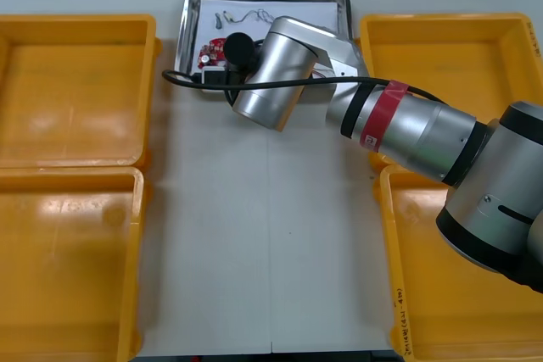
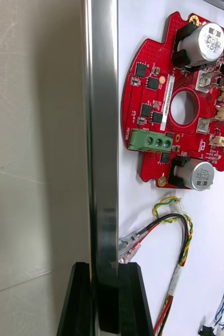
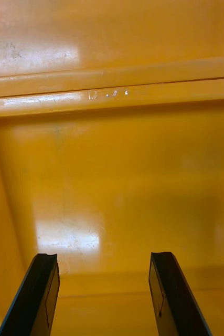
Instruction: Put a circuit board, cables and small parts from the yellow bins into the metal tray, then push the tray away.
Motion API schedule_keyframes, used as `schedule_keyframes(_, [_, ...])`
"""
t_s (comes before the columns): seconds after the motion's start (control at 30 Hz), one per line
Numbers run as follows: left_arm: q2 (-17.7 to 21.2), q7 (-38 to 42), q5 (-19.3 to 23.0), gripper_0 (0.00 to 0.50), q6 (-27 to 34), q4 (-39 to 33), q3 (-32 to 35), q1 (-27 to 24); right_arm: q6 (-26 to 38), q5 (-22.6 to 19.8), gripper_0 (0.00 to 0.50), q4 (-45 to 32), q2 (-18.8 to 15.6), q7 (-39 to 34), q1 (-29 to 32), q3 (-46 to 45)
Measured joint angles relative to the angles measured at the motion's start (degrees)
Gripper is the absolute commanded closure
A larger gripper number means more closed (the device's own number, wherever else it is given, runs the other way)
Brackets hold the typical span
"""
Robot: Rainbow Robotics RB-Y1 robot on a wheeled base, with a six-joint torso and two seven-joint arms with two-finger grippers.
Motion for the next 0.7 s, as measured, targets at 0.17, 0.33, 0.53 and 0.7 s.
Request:
schedule_keyframes(0.17, [0.0, 0.0, 0.0, 0.0, 0.0, 0.0, 0.0, 0.0, -1.1, 0.11, 0.5, 0.86, 0.0, 0.0, 0.0, 0.0])
schedule_keyframes(0.33, [0.0, 0.0, 0.0, 0.0, 0.0, 0.0, 0.0, 0.0, -2.54, 0.19, 0.5, 1.52, 0.0, 0.0, 0.0, 0.0])
schedule_keyframes(0.53, [0.0, 0.0, 0.0, 0.0, 0.0, 0.0, 0.0, 0.0, -3.27, 0.21, 0.5, 2.01, 0.0, 0.0, -0.01, 0.0])
schedule_keyframes(0.7, [0.0, 0.0, 0.0, 0.0, 0.0, 0.0, 0.0, 0.0, -3.99, 0.21, 0.5, 2.25, 0.03, 0.0, -0.01, 0.02])
